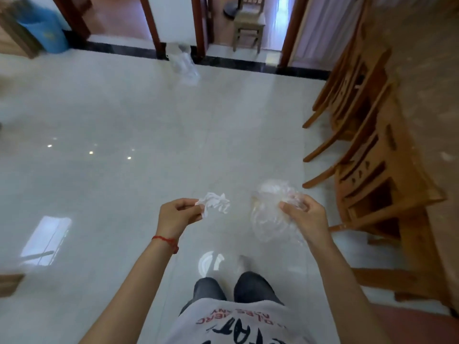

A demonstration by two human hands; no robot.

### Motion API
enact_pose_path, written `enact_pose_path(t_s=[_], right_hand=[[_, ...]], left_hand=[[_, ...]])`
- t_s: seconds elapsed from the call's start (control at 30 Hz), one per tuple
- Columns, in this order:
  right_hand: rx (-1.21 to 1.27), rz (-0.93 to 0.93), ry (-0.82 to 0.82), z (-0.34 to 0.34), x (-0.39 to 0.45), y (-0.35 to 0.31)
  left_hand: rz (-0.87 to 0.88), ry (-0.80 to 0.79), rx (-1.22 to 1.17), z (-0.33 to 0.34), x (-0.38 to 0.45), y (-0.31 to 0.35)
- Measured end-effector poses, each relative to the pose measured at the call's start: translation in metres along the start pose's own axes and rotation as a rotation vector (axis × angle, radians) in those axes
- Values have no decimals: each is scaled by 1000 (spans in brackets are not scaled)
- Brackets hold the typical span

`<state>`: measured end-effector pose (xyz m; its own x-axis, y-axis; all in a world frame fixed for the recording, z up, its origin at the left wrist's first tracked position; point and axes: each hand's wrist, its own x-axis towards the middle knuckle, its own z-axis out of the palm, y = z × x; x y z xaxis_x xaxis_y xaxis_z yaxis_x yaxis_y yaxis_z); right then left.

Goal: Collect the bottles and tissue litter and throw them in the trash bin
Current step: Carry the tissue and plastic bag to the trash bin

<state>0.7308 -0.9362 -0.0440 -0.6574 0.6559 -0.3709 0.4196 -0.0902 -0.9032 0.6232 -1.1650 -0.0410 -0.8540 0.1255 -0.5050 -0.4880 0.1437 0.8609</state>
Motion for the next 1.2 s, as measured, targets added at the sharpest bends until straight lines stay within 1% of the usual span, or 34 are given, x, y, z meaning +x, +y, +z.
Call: enact_pose_path(t_s=[0.17, 0.3, 0.43, 0.6, 0.7, 0.93, 1.03, 1.2], right_hand=[[25, 9, 84, -7, 47, -13], [45, -6, 96, -11, 102, -34], [1, 1, 91, -21, 163, -65], [52, 9, 75, -35, 242, -102], [71, 17, 93, -36, 282, -118], [80, 69, 133, -17, 391, -155], [88, 61, 126, -2, 444, -180], [106, 51, 166, 18, 524, -227]], left_hand=[[2, -71, 27, 38, 51, 27], [11, -90, 20, 78, 100, 56], [9, -91, 19, 123, 147, 89], [35, -101, 27, 172, 200, 133], [24, -93, 38, 195, 232, 153], [8, -108, 73, 241, 336, 204], [26, -125, 79, 260, 390, 234], [24, -163, 105, 288, 473, 291]])
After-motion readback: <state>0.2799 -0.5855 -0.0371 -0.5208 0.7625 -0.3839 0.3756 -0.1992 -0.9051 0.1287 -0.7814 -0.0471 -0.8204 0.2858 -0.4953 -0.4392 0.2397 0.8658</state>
